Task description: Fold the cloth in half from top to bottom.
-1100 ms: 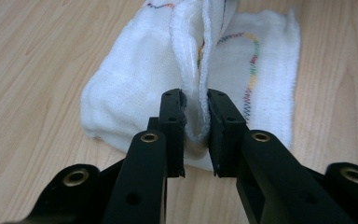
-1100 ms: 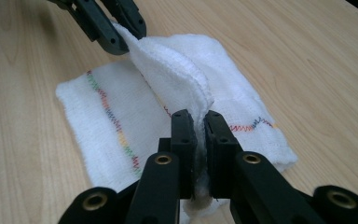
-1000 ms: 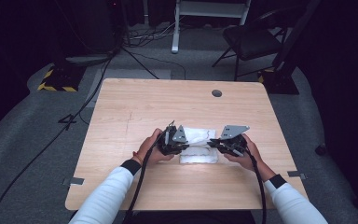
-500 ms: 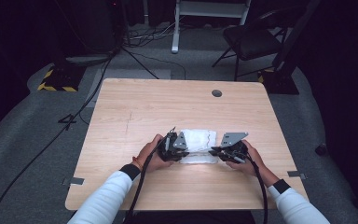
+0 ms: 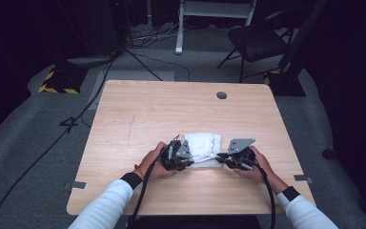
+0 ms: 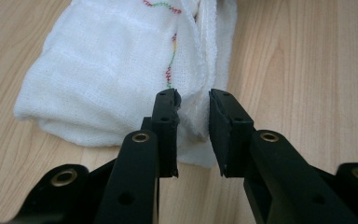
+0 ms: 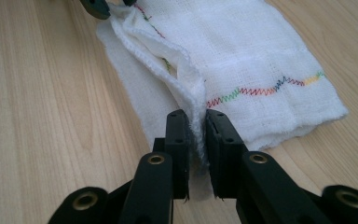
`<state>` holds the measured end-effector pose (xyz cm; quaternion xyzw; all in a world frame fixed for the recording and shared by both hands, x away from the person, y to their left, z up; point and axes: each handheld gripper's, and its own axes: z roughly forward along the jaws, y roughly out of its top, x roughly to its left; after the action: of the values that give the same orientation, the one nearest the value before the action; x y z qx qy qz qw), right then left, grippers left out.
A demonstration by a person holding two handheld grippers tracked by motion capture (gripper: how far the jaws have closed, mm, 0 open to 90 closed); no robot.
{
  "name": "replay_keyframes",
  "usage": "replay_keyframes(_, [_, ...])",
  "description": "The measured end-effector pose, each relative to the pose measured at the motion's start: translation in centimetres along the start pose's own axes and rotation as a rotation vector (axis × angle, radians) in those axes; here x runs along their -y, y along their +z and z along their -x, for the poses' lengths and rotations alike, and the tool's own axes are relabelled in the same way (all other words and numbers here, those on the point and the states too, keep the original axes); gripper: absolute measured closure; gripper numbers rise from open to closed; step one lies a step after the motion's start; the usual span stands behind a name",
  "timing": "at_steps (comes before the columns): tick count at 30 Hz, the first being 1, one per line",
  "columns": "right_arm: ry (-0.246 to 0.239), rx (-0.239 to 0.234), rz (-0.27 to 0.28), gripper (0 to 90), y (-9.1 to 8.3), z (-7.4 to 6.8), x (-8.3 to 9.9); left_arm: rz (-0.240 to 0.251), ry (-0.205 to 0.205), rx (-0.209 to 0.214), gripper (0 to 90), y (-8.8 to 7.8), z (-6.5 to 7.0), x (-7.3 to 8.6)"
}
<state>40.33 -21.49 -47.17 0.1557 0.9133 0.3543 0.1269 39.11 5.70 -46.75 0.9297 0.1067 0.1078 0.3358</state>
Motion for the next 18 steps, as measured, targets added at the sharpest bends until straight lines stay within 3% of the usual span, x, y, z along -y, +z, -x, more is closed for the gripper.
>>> replay_keyframes(7, [-0.003,-0.008,-0.005,82.0,-0.4,-0.4,0.7,-0.019,-0.007,0.021,72.9,0.0,0.5,0.6])
replay_keyframes(12, [-0.019,-0.005,-0.022,84.0,-0.5,-0.6,1.1,-0.031,-0.011,0.044,77.2,0.5,0.6,1.1])
replay_keyframes(18, [-0.002,-0.004,-0.030,84.0,-0.5,-0.7,1.8,-0.029,-0.035,0.059,83.4,0.8,0.6,1.6])
